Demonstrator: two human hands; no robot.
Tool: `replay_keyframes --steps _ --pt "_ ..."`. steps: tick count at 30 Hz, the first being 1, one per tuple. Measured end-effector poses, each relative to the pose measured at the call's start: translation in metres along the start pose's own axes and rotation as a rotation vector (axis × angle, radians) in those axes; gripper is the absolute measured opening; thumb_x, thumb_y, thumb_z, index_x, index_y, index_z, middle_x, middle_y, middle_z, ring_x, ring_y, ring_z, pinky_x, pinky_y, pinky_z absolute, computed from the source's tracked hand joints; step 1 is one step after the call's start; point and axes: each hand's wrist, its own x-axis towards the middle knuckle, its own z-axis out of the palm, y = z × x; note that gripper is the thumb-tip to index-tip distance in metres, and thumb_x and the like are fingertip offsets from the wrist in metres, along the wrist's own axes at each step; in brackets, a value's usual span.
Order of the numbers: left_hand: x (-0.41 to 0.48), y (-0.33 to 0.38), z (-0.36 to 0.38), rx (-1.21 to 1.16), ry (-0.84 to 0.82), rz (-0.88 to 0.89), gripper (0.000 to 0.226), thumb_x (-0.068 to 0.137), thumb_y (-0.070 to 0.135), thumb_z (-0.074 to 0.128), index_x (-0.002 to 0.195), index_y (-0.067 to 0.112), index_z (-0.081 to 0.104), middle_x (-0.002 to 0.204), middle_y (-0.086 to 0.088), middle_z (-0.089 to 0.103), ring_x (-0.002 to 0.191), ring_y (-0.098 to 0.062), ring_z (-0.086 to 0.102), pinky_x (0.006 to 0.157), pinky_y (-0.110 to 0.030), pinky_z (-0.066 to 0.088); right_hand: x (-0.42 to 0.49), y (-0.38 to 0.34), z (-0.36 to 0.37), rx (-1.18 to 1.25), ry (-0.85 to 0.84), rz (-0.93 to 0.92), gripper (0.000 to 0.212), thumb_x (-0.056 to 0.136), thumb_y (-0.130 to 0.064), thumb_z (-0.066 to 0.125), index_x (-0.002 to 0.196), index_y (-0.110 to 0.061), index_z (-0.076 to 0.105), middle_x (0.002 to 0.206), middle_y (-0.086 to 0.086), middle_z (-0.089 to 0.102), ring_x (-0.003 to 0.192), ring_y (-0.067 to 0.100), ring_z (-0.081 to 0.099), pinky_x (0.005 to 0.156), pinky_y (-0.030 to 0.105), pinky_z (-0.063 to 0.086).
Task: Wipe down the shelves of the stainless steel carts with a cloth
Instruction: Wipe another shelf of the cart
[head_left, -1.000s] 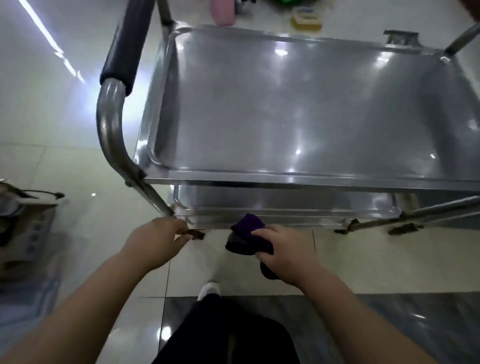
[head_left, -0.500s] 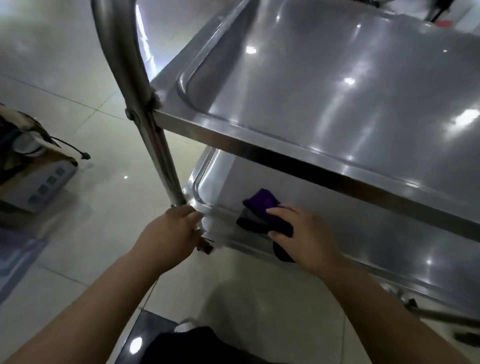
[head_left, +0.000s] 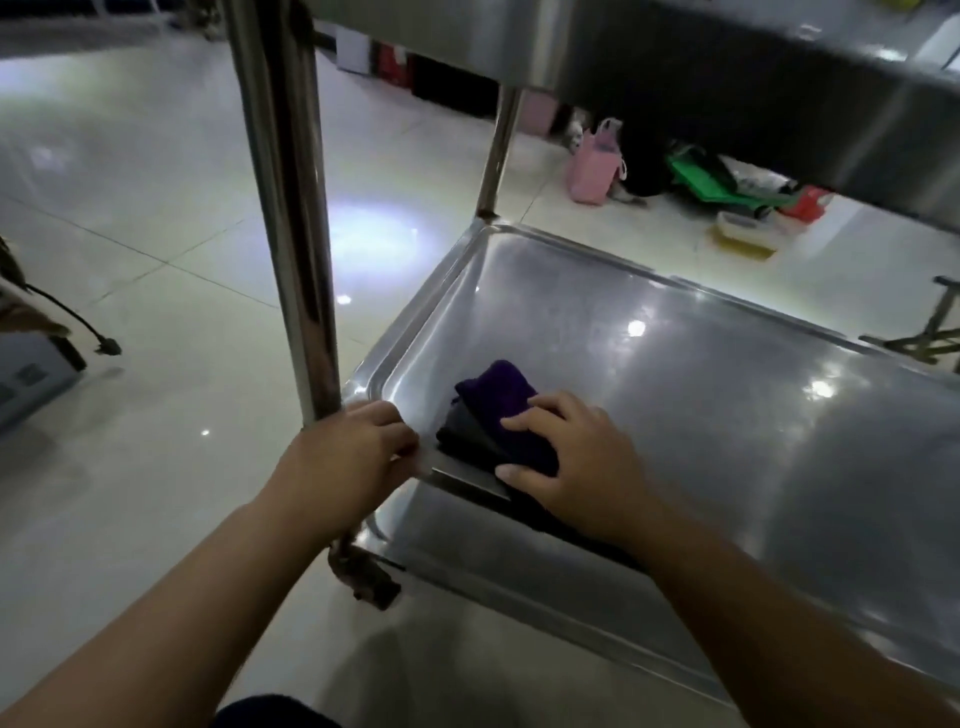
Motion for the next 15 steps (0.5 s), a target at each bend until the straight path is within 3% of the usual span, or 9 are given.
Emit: replay_keyframes --steps 3,6,9,12,15 --pt "-0.002 -0.003 0.002 -0.029 0.034 -0.016 0.022 0.075 0.04 0.068 0.078 0.019 0.075 0.074 0.004 0.067 0.066 -0.017 0.064 0.05 -0.027 0.05 0.009 0.005 0.014 -0.065 0.044 0.002 0.051 0.074 -0.073 0.04 0.117 -0.045 0.04 0.123 -0.01 0.042 0.1 0.012 0.042 0.082 0.035 0.041" --pt "-0.004 -0.003 0.006 -0.039 0.074 -0.006 0.034 0.078 0.045 0.052 0.077 0.019 0.074 0.073 0.005 0.068 0.065 -0.015 0.065 0.051 -0.026 0.051 0.037 0.021 0.019 -0.122 0.06 0.042 0.05 0.078 -0.072 0.035 0.123 -0.052 0.028 0.13 -0.006 0.035 0.108 0.022 0.04 0.084 0.039 0.035" --pt "-0.006 -0.003 0.011 -0.053 0.1 -0.008 0.035 0.079 0.045 0.051 0.079 0.019 0.074 0.075 0.005 0.069 0.069 -0.015 0.066 0.058 -0.025 0.053 0.092 0.042 0.014 -0.135 0.005 0.305 0.061 0.086 -0.066 0.035 0.138 -0.055 0.005 0.146 -0.006 0.021 0.12 0.033 0.03 0.093 0.049 0.028" --pt "-0.008 -0.003 0.014 -0.068 0.115 -0.024 0.037 0.081 0.048 0.055 0.08 0.017 0.075 0.079 0.005 0.07 0.074 -0.015 0.068 0.062 -0.024 0.054 0.142 0.024 0.015 -0.083 -0.03 0.482 0.061 0.089 -0.062 0.032 0.143 -0.052 0.004 0.155 -0.007 0.011 0.132 0.038 0.018 0.103 0.055 0.02" --pt "-0.011 -0.004 0.017 -0.08 0.113 -0.059 0.037 0.082 0.045 0.055 0.086 0.014 0.076 0.083 0.001 0.071 0.077 -0.018 0.068 0.059 -0.032 0.058 0.153 -0.022 0.029 -0.066 -0.082 0.258 0.056 0.09 -0.06 0.03 0.142 -0.053 0.008 0.156 -0.009 0.01 0.131 0.036 0.017 0.102 0.055 0.021"
